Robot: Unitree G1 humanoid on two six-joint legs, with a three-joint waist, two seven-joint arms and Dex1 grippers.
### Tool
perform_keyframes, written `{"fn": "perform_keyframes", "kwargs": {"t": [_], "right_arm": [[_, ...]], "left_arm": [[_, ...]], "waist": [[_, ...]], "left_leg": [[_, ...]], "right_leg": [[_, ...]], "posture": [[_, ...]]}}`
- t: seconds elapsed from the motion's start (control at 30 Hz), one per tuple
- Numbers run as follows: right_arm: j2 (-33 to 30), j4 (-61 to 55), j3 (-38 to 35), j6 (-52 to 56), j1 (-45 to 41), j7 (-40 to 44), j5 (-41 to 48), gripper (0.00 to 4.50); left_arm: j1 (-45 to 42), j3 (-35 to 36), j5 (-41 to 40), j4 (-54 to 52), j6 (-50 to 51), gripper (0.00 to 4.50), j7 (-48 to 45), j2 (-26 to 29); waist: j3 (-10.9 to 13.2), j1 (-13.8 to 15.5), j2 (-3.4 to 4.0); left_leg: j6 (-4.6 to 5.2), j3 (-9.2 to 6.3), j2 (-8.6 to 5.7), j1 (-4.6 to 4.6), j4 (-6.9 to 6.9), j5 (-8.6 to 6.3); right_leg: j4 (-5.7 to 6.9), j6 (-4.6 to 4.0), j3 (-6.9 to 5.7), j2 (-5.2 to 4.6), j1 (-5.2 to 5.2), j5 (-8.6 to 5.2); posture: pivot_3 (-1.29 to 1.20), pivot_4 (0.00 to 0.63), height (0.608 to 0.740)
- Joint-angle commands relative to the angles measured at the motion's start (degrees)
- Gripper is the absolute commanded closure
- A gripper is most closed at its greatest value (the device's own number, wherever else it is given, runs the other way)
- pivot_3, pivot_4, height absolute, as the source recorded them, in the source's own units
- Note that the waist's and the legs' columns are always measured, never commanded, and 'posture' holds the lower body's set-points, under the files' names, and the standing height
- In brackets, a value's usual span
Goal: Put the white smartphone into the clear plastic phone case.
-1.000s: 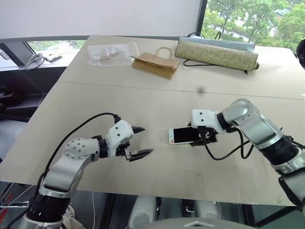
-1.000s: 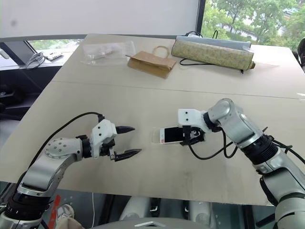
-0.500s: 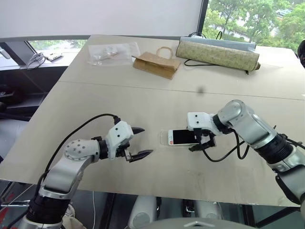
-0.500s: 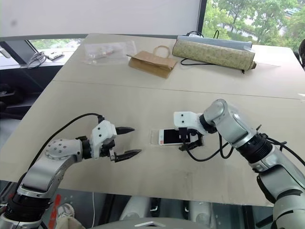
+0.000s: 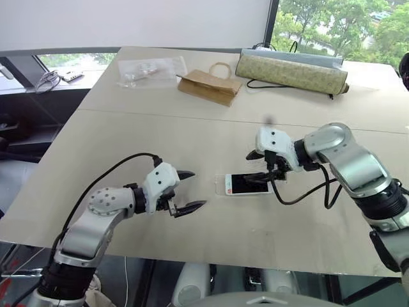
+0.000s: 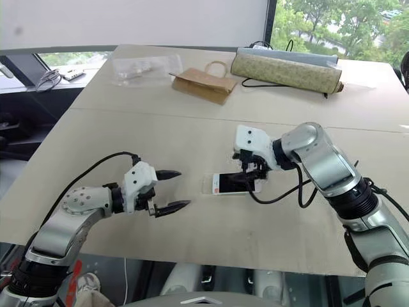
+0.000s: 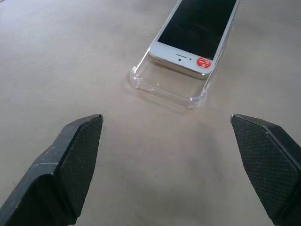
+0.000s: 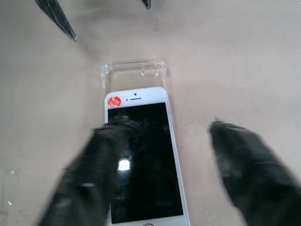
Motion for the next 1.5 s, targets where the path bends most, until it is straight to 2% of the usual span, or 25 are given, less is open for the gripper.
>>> {"fn": "perform_keyframes", "kwargs": {"t": [0.03,0.1,0.13,0.17,0.27,0.57,0.67,0.83,0.9,1.1,1.2,1.5], "right_arm": [[1.73,-3.24,-0.73,0.15,1.38,-2.69,1.88,2.98],[2.59,-3.52,-0.20,0.11,2.32,-3.93,2.20,4.08],[3.03,-3.52,0.08,0.05,2.73,-4.47,2.25,4.41],[3.31,-3.39,0.57,-0.43,3.24,-5.04,2.10,4.50],[3.84,-2.46,1.87,-2.35,4.55,-6.76,1.26,4.50],[6.12,0.66,5.98,-3.83,5.40,-9.71,-0.11,4.50],[5.24,3.26,10.51,-3.95,5.89,-9.72,-3.17,4.50],[4.21,4.11,12.42,-4.53,6.75,-9.87,-4.86,4.50],[4.79,3.45,10.77,-4.11,6.57,-10.63,-4.07,4.50],[4.26,-5.81,-0.70,0.94,5.62,-11.88,3.16,4.50],[0.94,-9.67,-3.84,3.92,5.90,-12.85,3.99,4.50],[-13.18,-15.66,-6.92,9.46,12.88,-14.95,2.80,4.50]], "left_arm": [[-1.16,-0.73,-1.95,-0.21,0.61,1.08,-2.19,0.47],[-1.64,-0.99,-1.74,0.13,0.76,2.16,-2.58,0.42],[-2.06,-1.14,-1.61,0.55,0.66,2.56,-2.57,0.28],[-2.67,-1.45,-1.50,1.19,0.62,3.13,-2.59,0.05],[-4.36,-2.95,-0.83,2.99,-0.02,4.45,-2.74,-0.50],[-9.21,-7.05,2.24,9.30,-2.28,4.45,-3.45,-2.00],[-9.83,-7.61,2.70,10.06,-2.59,4.45,-3.43,-2.46],[-9.79,-8.05,3.23,10.53,-3.21,4.45,-3.54,-2.52],[-9.81,-8.07,3.29,10.61,-3.29,4.45,-3.54,-2.57],[-10.27,-7.98,3.54,11.31,-3.66,4.45,-3.15,-3.25],[-10.74,-8.22,3.85,12.09,-4.03,4.45,-3.18,-3.50],[-12.85,-9.48,5.92,14.72,-6.16,4.45,-3.54,-4.55]], "waist": [[0.00,-0.01,0.00],[0.00,0.00,0.01],[0.00,-0.01,0.01],[0.01,0.00,0.01],[0.00,0.01,0.00],[0.00,-0.07,0.00],[0.00,-0.03,0.00],[-0.06,-0.01,-0.08],[-0.07,0.01,-0.08],[-0.03,0.12,-0.04],[-0.03,0.13,-0.04],[-0.02,0.14,-0.04]], "left_leg": [[0.00,0.00,0.00,0.00,-0.01,0.00],[0.00,0.01,0.00,-0.02,-0.04,0.00],[0.00,0.02,-0.01,-0.02,-0.04,0.00],[0.00,0.02,-0.01,-0.02,-0.05,0.00],[0.01,0.02,-0.03,-0.01,-0.04,0.00],[0.01,0.05,-0.06,-0.02,-0.04,0.01],[0.02,0.04,-0.06,0.01,-0.04,0.01],[0.02,0.04,-0.06,0.06,-0.02,0.01],[0.02,0.03,-0.06,0.08,-0.02,0.01],[0.02,0.02,-0.06,0.02,-0.01,0.01],[0.01,0.01,-0.06,0.01,-0.01,0.01],[0.02,0.01,-0.06,0.01,-0.02,0.01]], "right_leg": [[0.00,0.00,0.00,0.00,-0.01,0.00],[0.00,0.00,0.00,0.00,-0.03,0.00],[0.00,0.00,0.00,0.00,-0.04,0.00],[-0.01,0.00,0.00,0.00,-0.04,0.00],[0.00,0.01,0.00,0.00,-0.02,0.00],[0.02,0.03,-0.01,0.10,-0.03,0.00],[0.04,0.03,-0.01,0.13,-0.02,0.00],[0.02,0.05,-0.02,0.13,0.06,0.00],[0.03,0.05,-0.02,0.13,0.07,-0.01],[0.03,0.05,-0.03,0.11,0.06,0.00],[0.02,0.05,-0.05,0.09,0.05,0.00],[0.00,0.05,-0.05,0.07,0.04,0.00]], "posture": [[0.00,0.150,0.740],[0.00,0.150,0.740],[0.00,0.150,0.740],[0.00,0.150,0.740],[0.00,0.150,0.740],[0.00,0.150,0.740],[0.00,0.150,0.740],[0.00,0.150,0.740],[0.00,0.150,0.740],[0.00,0.150,0.740],[0.00,0.150,0.740],[0.00,0.150,0.740]]}}
